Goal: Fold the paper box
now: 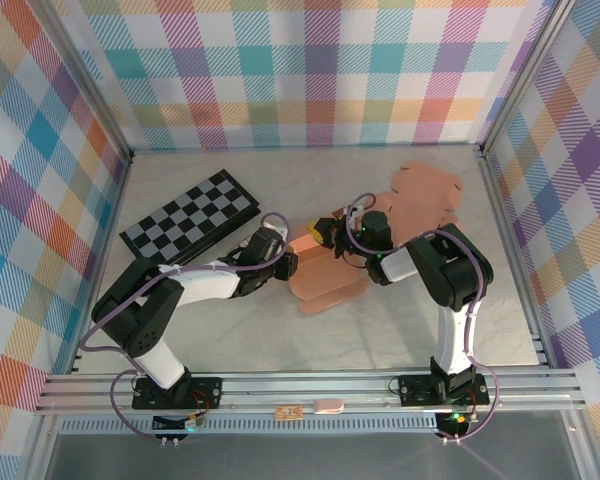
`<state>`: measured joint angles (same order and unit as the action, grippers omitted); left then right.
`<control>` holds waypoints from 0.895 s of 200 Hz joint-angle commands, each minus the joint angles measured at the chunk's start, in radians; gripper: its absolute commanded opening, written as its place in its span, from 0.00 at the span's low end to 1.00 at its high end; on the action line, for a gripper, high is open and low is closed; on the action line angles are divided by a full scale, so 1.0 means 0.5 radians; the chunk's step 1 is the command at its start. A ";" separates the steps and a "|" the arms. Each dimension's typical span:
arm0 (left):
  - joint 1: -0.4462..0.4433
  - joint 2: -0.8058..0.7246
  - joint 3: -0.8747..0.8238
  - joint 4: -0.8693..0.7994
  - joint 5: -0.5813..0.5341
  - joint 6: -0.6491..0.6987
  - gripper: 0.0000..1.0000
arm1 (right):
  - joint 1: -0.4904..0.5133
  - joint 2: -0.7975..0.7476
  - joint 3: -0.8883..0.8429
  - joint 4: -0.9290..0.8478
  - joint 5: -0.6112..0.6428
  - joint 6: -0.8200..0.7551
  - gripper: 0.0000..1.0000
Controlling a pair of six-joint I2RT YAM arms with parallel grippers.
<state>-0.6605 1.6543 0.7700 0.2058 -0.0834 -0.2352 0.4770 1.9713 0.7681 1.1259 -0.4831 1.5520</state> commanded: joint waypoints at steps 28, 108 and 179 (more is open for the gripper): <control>-0.032 0.098 0.095 0.052 -0.158 -0.040 0.38 | 0.016 0.072 -0.053 -0.034 -0.024 -0.012 0.00; -0.083 0.176 0.215 0.018 -0.321 -0.118 0.31 | 0.074 0.061 -0.060 -0.075 0.041 0.031 0.00; -0.118 0.237 0.304 -0.015 -0.415 -0.183 0.28 | 0.112 0.021 -0.067 -0.126 0.126 0.059 0.00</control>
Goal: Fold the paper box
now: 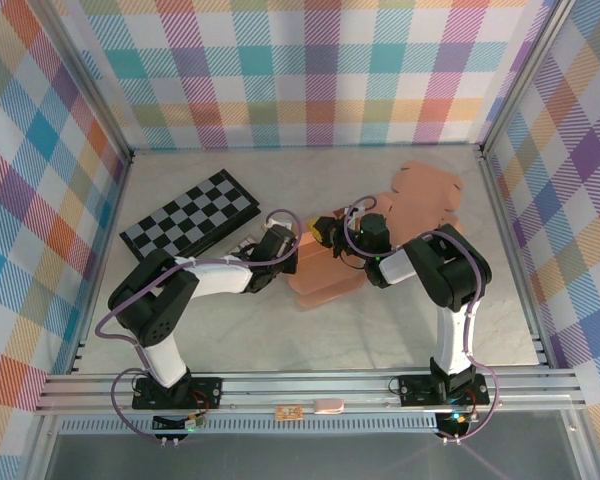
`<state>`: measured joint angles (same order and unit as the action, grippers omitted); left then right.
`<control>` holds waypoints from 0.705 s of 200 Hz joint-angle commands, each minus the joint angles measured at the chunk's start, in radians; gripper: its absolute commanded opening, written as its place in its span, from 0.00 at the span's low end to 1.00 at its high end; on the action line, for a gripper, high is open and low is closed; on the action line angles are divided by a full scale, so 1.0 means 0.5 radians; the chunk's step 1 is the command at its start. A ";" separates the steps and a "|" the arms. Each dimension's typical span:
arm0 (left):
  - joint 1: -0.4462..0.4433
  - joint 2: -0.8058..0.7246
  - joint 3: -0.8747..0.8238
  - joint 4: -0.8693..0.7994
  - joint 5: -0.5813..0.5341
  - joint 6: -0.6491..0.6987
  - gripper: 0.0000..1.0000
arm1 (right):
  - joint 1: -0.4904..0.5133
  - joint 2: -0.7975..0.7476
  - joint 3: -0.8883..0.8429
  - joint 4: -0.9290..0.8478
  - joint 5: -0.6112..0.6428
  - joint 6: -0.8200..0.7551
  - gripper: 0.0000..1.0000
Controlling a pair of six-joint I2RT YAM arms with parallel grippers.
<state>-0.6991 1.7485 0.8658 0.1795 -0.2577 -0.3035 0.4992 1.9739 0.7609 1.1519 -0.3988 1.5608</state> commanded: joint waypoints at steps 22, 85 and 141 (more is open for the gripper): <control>-0.058 0.094 0.157 0.000 -0.124 -0.079 0.28 | 0.078 0.016 -0.059 -0.186 -0.025 0.051 0.00; -0.080 0.197 0.186 0.015 -0.245 -0.166 0.17 | 0.073 -0.015 -0.070 -0.207 0.008 0.069 0.00; -0.089 0.251 0.233 0.086 -0.231 -0.158 0.08 | 0.075 -0.034 -0.067 -0.257 0.006 0.063 0.00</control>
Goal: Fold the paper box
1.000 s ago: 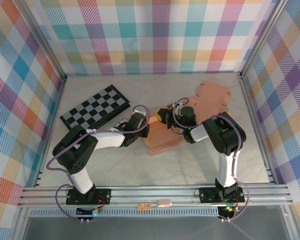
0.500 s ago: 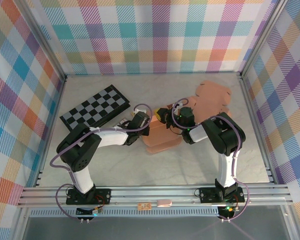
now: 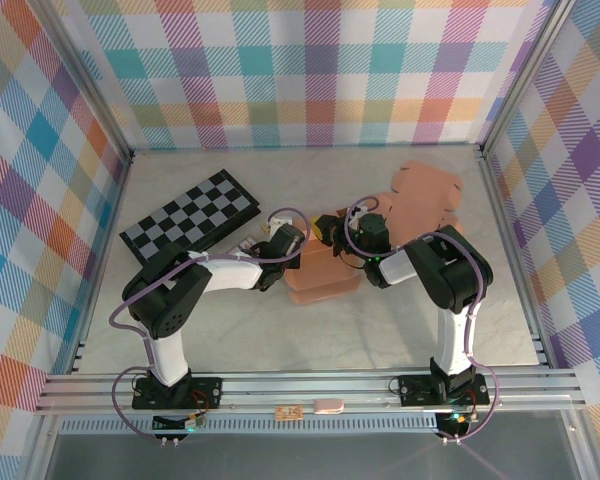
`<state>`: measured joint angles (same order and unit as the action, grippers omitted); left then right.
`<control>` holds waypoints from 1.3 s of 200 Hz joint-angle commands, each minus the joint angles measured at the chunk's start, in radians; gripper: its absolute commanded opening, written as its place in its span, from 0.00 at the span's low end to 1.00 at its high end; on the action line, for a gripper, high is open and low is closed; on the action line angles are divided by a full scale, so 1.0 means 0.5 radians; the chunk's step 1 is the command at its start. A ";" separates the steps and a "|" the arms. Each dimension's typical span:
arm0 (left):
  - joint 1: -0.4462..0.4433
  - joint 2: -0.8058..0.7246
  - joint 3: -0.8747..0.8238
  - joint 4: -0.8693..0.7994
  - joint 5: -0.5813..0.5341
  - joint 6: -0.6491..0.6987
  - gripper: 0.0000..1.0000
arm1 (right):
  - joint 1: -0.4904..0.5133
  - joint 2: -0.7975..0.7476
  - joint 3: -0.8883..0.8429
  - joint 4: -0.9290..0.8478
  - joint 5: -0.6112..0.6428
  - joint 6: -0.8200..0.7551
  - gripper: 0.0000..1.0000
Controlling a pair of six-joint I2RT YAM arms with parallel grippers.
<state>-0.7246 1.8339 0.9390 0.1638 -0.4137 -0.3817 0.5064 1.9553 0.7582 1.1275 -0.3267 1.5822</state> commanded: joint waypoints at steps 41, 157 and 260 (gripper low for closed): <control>-0.040 0.105 0.129 0.074 0.059 -0.024 0.00 | 0.060 -0.002 -0.062 -0.224 -0.126 0.032 0.00; -0.039 -0.037 0.310 -0.502 -0.051 -0.159 0.00 | 0.026 -0.735 0.094 -1.368 0.248 -0.089 0.61; 0.031 -0.212 0.893 -1.780 0.278 -0.449 0.00 | -0.286 -1.254 0.881 -3.182 0.338 -0.899 0.65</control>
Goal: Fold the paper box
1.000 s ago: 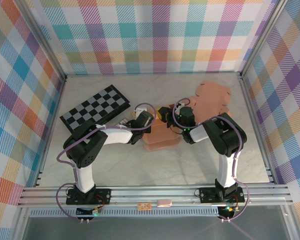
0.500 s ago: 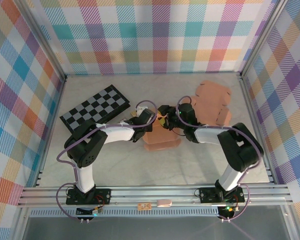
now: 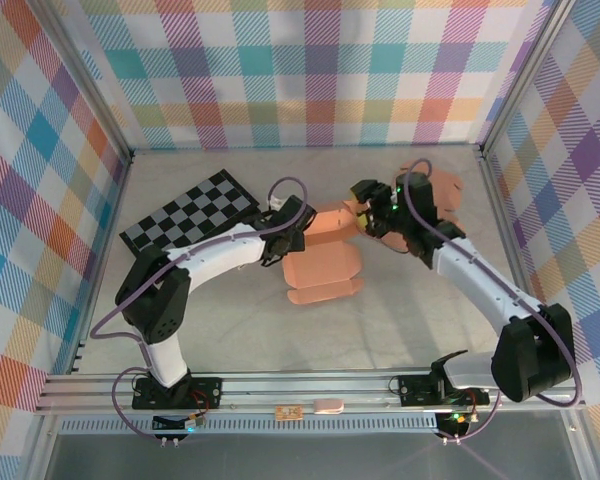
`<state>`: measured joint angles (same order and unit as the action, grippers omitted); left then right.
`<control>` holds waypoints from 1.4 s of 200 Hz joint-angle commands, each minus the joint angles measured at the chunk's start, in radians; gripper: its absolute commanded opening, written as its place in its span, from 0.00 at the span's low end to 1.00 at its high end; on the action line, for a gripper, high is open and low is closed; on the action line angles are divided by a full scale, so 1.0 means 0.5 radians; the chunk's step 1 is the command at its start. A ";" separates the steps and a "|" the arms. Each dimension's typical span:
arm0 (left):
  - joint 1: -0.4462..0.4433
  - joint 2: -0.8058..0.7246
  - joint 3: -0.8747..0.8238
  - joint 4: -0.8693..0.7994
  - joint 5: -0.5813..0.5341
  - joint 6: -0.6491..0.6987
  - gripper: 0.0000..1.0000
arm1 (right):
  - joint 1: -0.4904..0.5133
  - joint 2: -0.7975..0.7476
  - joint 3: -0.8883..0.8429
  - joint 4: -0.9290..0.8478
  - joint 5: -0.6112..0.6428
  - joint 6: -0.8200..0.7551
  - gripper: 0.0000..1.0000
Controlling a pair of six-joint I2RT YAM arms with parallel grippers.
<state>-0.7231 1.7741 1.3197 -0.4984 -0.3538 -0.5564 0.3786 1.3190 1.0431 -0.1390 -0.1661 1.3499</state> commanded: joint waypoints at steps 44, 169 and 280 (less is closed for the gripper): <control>0.032 -0.109 0.357 -0.791 0.233 -0.161 0.00 | -0.024 0.287 0.871 -1.104 0.000 -0.722 0.61; 0.058 -0.003 0.669 -1.009 0.336 -0.143 0.00 | 0.074 0.183 0.711 -1.110 0.178 -0.718 0.62; 0.093 0.045 0.806 -1.082 0.434 -0.089 0.00 | 0.129 0.177 0.215 -0.616 0.102 -0.647 0.50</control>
<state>-0.6846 1.7927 1.6840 -0.9974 -0.1623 -0.6128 0.4446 1.3827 1.1553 -0.5552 -0.1154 1.0340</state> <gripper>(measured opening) 0.080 0.518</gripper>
